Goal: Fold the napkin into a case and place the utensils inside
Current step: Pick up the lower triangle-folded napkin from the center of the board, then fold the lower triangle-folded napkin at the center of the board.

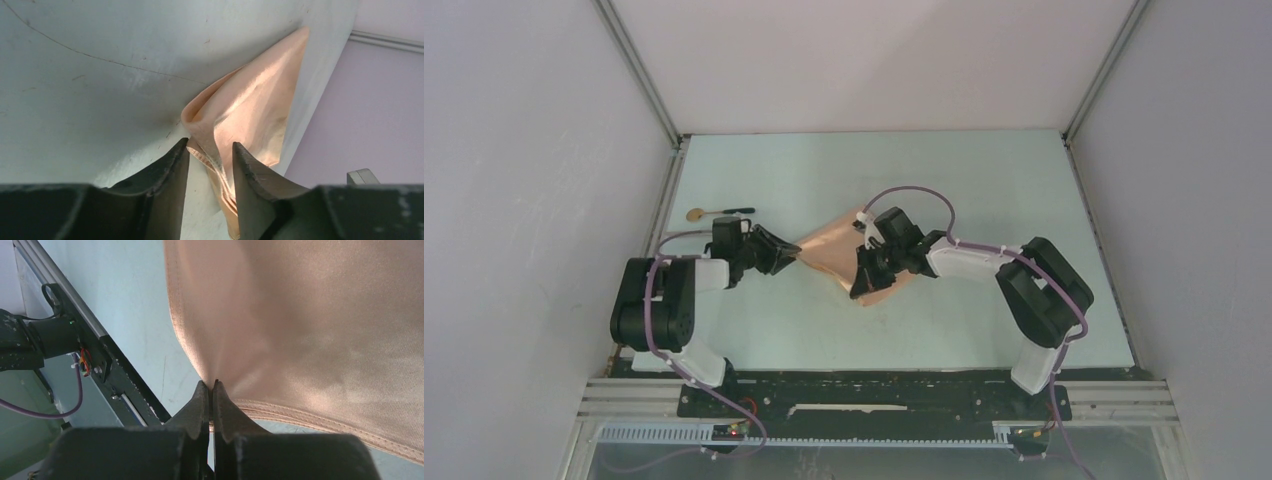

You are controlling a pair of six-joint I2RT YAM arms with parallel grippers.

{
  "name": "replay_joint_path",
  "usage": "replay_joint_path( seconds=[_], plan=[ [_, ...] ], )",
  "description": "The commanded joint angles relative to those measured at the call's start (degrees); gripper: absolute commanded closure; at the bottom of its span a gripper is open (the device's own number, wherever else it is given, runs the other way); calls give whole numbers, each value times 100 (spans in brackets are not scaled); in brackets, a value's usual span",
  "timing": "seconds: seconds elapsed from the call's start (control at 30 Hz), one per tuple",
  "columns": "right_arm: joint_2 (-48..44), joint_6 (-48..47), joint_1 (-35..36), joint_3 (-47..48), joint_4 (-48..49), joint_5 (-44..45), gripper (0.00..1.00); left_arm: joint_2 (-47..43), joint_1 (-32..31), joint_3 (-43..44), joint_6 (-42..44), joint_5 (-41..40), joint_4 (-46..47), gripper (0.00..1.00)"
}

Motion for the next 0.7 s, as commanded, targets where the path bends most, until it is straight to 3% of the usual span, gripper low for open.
replay_joint_path(
  seconds=[0.0, 0.23, 0.43, 0.67],
  plan=[
    [-363, 114, -74, -86, 279, -129, 100, 10, -38, 167, 5, -144, 122, 62],
    [-492, 495, -326, -564, 710, -280, 100, -609, -417, 657, 565, -930, -1060, 77],
    [-432, 951, -593, -1037, 1373, -629, 100, -477, -675, 1264, 630, -1054, -1565, 85],
    [-457, 1231, -816, -1308, 1549, -495, 100, -95, -1076, 1971, 625, -1252, -2038, 84]
  ],
)
